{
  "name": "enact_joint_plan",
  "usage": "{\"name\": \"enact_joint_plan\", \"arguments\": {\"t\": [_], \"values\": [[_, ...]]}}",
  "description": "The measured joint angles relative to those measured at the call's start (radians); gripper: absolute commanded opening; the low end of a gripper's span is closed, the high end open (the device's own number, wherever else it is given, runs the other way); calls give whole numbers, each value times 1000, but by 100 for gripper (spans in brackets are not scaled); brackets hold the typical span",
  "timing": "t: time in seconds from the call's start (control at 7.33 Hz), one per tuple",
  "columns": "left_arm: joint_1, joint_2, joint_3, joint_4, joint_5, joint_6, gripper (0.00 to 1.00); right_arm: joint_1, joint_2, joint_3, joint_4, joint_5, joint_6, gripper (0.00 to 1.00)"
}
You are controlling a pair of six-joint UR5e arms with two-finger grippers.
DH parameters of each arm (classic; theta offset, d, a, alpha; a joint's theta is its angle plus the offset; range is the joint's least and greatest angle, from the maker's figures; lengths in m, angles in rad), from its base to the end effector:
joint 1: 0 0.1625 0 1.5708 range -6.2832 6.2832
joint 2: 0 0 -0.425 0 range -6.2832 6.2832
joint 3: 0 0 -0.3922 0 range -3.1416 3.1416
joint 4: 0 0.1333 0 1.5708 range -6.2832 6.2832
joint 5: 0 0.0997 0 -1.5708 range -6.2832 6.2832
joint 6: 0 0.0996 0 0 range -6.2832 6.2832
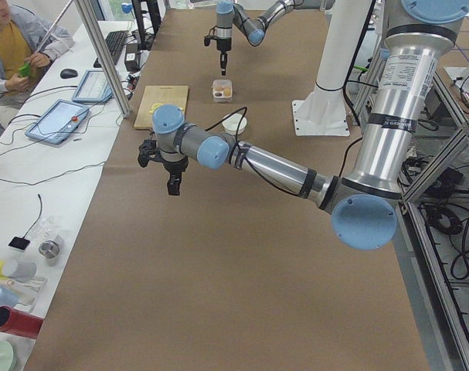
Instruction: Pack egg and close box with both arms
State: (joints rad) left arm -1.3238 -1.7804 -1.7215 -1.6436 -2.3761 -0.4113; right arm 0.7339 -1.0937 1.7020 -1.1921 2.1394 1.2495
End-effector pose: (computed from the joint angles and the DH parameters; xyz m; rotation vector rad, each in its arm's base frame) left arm 0.0809 -0.5725 0.4607 0.1310 0.8810 0.0211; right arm -0.4234 -0.4891 0.2790 0.0326 -1.0877 0.0906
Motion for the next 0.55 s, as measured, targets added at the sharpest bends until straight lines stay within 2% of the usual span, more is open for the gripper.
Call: {"name": "enact_joint_plan", "arguments": {"t": [0.14, 0.27, 0.55], "values": [[0, 0, 1, 0, 0, 0, 97, 28, 24, 10, -32, 24, 8, 0], [0, 1, 1, 1, 0, -1, 97, 106, 17, 25, -53, 109, -14, 0], [-3, 1, -3, 0, 0, 0, 97, 268, -70, 61, -65, 246, -96, 0]]}}
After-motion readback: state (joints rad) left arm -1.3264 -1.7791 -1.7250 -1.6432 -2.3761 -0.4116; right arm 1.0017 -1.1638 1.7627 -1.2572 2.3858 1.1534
